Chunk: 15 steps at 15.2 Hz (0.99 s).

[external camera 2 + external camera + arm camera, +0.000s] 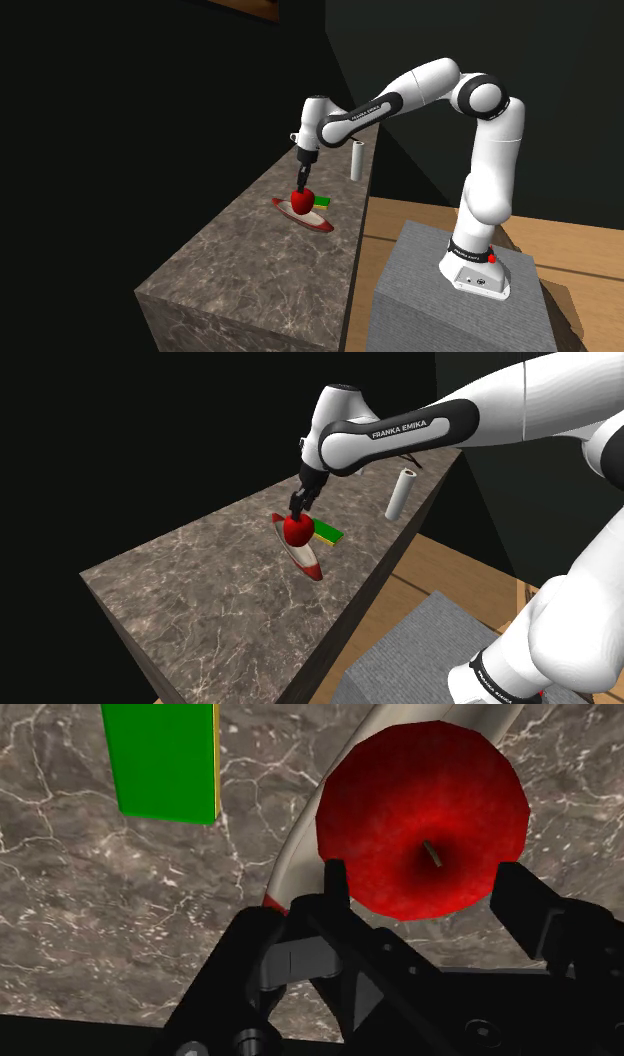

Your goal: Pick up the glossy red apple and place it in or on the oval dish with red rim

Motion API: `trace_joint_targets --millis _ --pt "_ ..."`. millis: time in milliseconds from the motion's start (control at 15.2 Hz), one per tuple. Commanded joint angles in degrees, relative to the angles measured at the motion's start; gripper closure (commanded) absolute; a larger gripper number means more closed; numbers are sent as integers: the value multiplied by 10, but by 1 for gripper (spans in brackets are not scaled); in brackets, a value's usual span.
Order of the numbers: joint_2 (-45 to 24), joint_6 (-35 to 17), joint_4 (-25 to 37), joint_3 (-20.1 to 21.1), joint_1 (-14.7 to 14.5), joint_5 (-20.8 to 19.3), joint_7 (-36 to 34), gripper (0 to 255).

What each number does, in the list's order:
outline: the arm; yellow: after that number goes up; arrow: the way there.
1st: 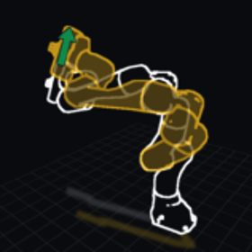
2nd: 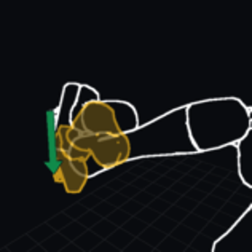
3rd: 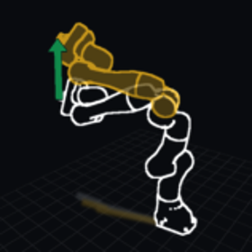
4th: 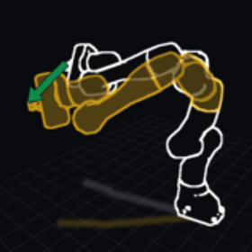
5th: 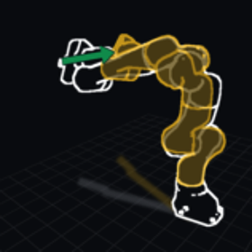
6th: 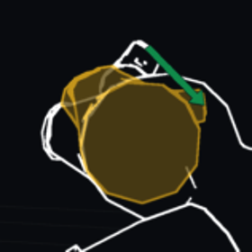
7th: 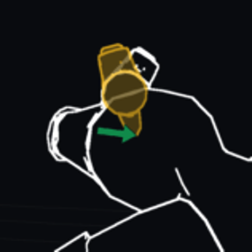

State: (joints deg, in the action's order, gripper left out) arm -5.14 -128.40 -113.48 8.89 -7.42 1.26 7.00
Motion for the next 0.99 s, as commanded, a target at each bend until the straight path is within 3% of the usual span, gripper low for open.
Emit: trace_joint_targets --millis 0,198,462,924 --pt "0 0 0 0 0 0 0 0" --pt "0 0 -1 0 0 0 0 0" --pt "35 65 30 -1 2 6 4 0" --pt "35 65 30 -1 2 6 4 0"
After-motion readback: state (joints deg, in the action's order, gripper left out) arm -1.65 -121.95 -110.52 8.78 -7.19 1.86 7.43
